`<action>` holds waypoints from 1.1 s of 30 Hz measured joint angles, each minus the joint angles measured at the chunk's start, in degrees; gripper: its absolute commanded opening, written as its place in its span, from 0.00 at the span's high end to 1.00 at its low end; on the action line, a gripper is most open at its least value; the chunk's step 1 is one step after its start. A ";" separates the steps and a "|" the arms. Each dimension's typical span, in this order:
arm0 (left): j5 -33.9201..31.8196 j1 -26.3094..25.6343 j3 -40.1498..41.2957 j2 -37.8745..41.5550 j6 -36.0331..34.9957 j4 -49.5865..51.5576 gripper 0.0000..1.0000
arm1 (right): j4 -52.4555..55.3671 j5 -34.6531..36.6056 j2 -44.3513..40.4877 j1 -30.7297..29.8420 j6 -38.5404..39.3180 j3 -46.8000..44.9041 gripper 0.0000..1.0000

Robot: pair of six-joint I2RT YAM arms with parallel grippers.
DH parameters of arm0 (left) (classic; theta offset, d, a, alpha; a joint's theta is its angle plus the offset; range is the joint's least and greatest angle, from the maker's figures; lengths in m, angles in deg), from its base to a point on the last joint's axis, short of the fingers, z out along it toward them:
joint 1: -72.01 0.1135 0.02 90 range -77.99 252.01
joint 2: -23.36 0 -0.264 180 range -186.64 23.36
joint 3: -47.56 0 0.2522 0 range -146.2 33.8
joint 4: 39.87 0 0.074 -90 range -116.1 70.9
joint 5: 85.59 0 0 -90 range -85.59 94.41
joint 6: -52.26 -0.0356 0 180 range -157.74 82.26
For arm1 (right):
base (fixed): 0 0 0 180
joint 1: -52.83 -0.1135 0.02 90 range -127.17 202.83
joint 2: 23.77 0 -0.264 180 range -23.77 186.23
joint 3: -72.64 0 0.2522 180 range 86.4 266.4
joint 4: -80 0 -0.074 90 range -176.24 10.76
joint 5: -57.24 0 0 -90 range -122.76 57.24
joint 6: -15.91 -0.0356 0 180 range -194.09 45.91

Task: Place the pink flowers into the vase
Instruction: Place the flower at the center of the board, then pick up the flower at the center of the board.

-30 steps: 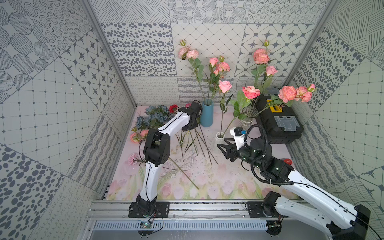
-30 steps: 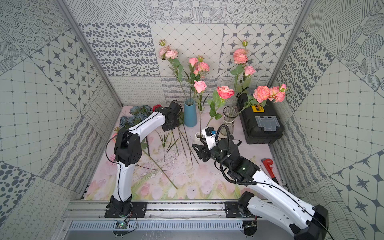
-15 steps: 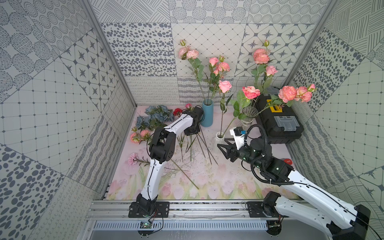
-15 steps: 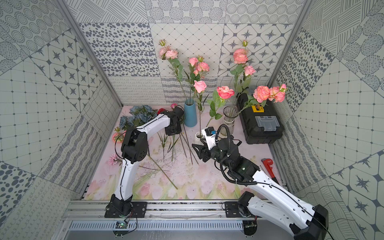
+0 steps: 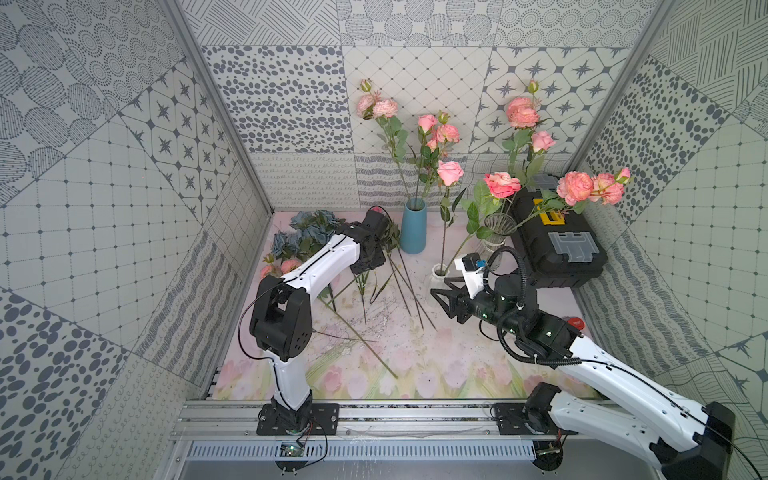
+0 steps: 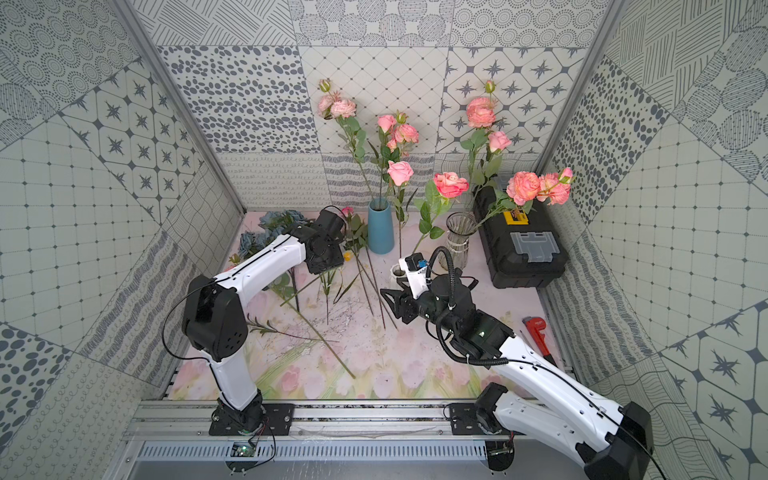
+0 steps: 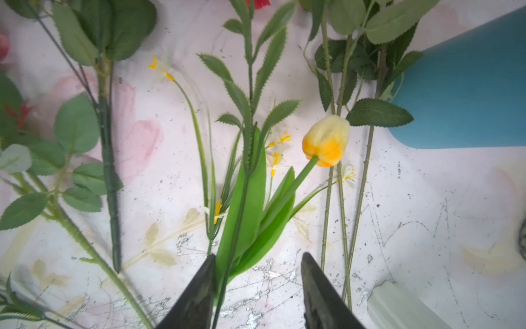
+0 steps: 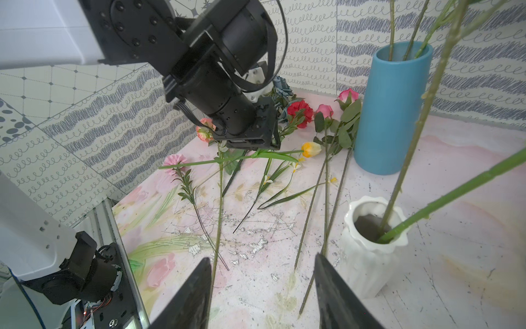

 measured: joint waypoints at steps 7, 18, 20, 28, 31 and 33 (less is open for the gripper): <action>2.51 2.40 4.90 2.08 2.10 -2.84 0.53 | -0.11 -0.83 0.35 0.00 -0.02 0.68 0.42; 11.17 2.84 6.64 0.66 4.20 -10.75 0.54 | -0.07 -1.53 1.73 0.00 -0.02 1.46 0.42; 10.32 2.91 5.09 1.38 4.13 -9.46 0.54 | -0.09 -1.77 1.95 0.00 -0.04 1.55 0.42; 5.07 5.88 6.54 6.84 3.37 -3.21 0.58 | -0.09 -2.16 3.74 0.00 -0.02 1.64 0.42; 4.59 8.28 12.37 9.84 3.50 -2.69 0.59 | -0.15 -2.38 4.42 0.00 -0.02 2.01 0.42; 4.35 9.86 16.15 11.41 3.78 -2.56 0.60 | -0.20 -2.58 4.90 0.00 -0.02 2.40 0.42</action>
